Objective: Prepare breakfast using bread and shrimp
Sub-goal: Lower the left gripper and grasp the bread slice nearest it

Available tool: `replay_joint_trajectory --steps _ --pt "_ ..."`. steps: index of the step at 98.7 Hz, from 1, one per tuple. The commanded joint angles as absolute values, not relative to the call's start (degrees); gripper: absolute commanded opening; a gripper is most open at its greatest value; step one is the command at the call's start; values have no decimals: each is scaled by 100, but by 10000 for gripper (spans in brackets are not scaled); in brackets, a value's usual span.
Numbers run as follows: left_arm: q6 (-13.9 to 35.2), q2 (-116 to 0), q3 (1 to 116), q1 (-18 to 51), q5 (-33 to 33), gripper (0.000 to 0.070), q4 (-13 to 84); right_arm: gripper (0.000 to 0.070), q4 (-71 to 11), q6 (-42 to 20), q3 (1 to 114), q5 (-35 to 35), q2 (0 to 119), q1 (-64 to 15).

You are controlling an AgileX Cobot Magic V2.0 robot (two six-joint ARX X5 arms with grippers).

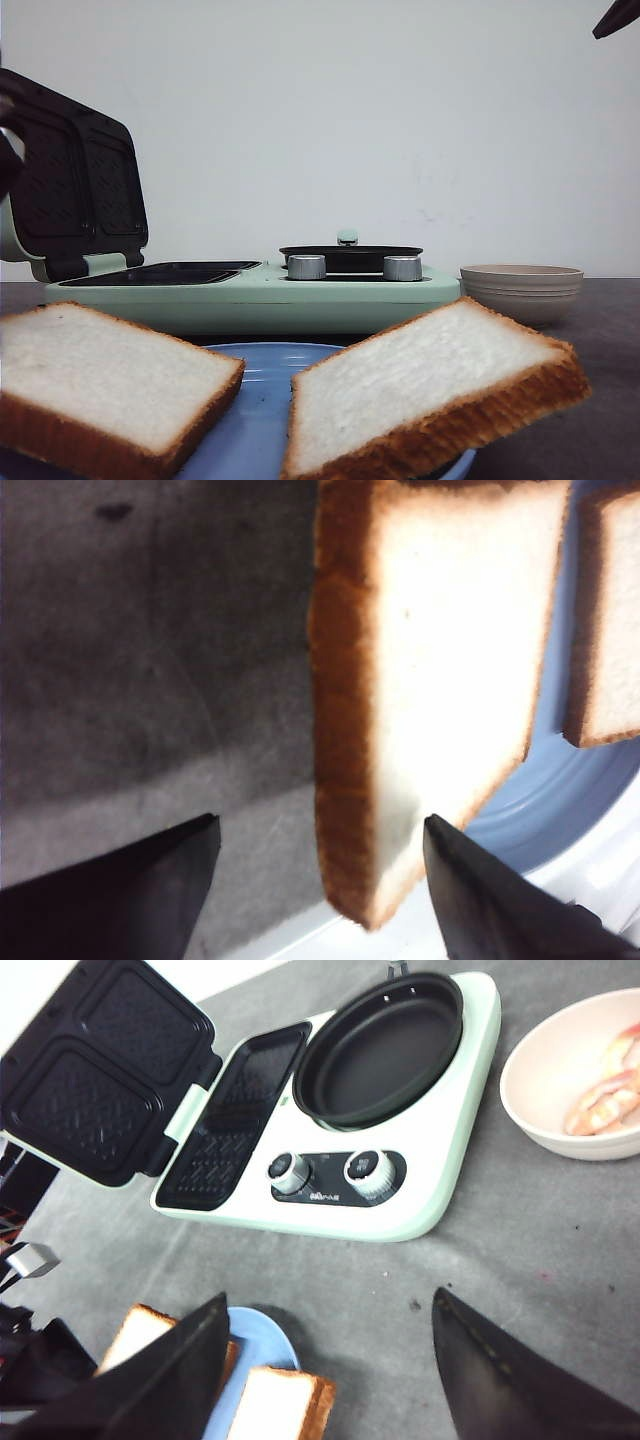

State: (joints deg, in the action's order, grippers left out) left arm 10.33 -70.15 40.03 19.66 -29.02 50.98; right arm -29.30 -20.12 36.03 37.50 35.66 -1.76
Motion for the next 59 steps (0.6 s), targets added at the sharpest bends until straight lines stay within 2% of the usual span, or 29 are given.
replay_joint_trajectory --steps 1,25,32,55,59 --pt "923 -7153 4075 2060 -3033 367 5054 393 -2904 -1890 3686 3767 3588 -176" --pt "884 -7441 4075 2342 -3258 363 4860 393 -2930 -1861 3686 3767 3588 -176" --pt "884 -7463 4075 2362 -3242 337 4816 393 -2930 -1859 3686 3767 3588 -176" --pt "884 -7461 4075 2359 -3087 23 4849 393 -2930 -1837 3686 3763 3588 -176" --pt "882 -7461 4075 2362 -3083 4 4864 393 -2930 -1837 3686 3758 3588 -176"
